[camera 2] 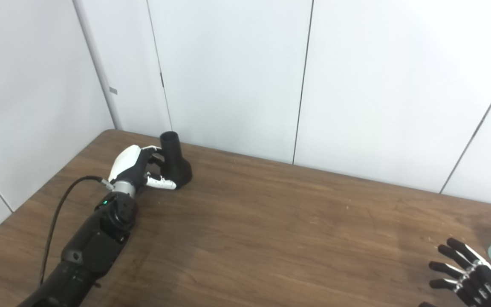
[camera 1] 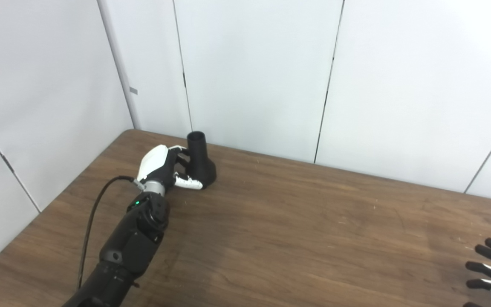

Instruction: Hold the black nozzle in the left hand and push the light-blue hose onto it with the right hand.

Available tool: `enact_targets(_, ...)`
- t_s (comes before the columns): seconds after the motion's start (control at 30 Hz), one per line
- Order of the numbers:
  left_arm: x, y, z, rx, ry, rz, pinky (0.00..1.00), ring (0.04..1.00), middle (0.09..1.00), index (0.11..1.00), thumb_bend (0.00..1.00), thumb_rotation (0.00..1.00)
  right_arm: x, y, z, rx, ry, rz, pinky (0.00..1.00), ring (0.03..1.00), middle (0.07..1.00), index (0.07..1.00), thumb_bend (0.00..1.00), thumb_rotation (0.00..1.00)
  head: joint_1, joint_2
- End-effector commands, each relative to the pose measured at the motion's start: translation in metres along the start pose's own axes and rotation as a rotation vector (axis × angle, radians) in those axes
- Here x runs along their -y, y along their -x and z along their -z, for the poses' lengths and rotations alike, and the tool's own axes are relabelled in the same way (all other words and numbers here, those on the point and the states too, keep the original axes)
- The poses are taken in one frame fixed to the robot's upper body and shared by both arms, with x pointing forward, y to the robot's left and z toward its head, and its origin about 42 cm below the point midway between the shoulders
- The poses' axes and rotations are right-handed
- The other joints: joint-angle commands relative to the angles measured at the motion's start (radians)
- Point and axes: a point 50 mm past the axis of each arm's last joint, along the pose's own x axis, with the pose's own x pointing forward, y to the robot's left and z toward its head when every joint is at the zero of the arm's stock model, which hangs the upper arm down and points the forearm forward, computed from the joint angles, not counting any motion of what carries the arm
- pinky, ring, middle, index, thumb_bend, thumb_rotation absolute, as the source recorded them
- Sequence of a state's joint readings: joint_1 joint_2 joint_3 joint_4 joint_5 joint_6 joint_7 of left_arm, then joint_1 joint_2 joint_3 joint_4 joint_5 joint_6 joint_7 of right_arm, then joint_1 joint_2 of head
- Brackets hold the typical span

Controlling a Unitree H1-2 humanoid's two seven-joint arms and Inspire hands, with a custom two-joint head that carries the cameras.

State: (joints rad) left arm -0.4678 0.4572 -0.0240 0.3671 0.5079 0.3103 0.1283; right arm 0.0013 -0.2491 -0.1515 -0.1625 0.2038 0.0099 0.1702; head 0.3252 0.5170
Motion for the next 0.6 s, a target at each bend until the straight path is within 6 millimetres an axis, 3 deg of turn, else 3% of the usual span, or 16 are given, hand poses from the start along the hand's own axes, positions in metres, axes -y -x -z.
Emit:
enact_targets(0.0, -0.0219, -0.0121, -0.0166, 0.073, 0.013, -0.087, 0.92, 0.743, 0.59, 0.627, 0.81, 0.1, 0.0037, -0.0062, -0.0181, 0.071, 0.018, -0.004, 0.55, 0.69, 0.799, 0.815, 0.82, 0.17, 0.0, 0.001)
enact_targets(0.2, -0.0189, -0.0132, -0.0142, 0.066, 0.005, -0.087, 0.93, 0.736, 0.563, 0.604, 0.8, 0.08, 0.0033, -0.0061, -0.0197, 0.073, 0.016, -0.004, 0.55, 0.687, 0.799, 0.813, 0.82, 0.17, 0.0, 0.001)
enact_targets(0.57, -0.0134, -0.01, -0.0156, 0.058, -0.016, -0.074, 0.94, 0.73, 0.641, 0.622, 0.81, 0.08, 0.0033, -0.0065, -0.0217, 0.073, 0.015, -0.003, 0.55, 0.681, 0.802, 0.816, 0.82, 0.17, -0.002, 0.006)
